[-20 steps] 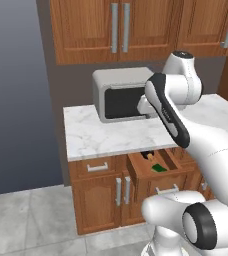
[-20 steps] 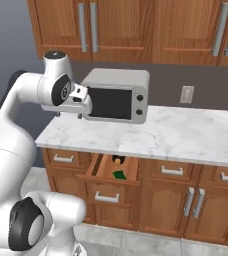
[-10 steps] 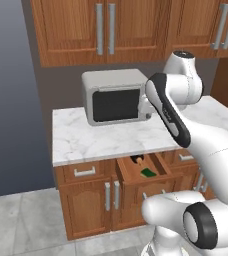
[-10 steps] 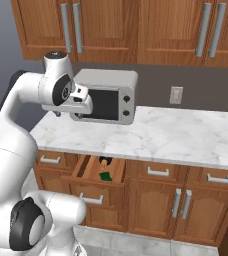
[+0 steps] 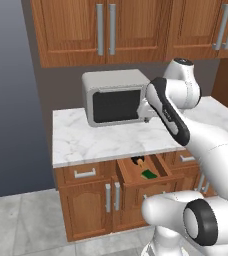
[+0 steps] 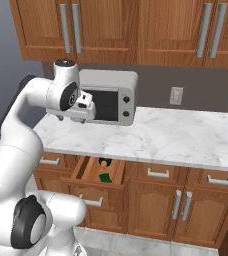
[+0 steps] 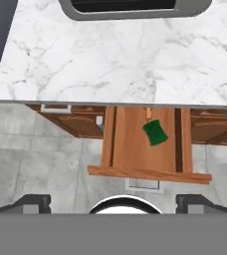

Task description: Restock the sink supplies by placing the sponge and soap dispenser on the counter and next to the sink. Make sure the soap dispenser is upright.

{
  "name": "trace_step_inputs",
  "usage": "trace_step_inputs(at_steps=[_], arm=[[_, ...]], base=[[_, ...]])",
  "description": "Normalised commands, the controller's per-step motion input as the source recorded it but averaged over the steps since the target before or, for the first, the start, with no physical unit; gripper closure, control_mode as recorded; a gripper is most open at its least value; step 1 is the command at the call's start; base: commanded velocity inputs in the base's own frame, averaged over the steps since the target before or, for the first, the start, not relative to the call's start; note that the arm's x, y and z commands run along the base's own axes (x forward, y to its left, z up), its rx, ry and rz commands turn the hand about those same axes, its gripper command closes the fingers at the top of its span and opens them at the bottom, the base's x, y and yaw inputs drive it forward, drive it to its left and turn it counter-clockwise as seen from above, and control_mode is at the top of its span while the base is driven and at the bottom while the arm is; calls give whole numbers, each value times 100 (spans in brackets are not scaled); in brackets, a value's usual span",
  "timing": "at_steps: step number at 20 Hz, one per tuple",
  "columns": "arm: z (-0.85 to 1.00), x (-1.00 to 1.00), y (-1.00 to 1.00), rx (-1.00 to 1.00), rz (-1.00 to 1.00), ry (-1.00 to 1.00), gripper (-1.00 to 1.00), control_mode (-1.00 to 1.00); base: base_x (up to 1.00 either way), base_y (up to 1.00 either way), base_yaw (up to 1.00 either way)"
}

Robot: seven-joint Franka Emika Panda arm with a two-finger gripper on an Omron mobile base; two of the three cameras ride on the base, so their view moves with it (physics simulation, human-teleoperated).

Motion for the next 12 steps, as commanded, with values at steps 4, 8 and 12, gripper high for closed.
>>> trace_step_inputs(at_steps=[4, 8, 12], arm=[[-100, -4, -4, 10, 0, 9, -100, -100], [-100, -9, 0, 4, 0, 19, -100, -100], [-100, 0, 0, 0, 0, 22, -100, -100]], base=[[0, 0, 0], [0, 0, 0], [0, 0, 0]])
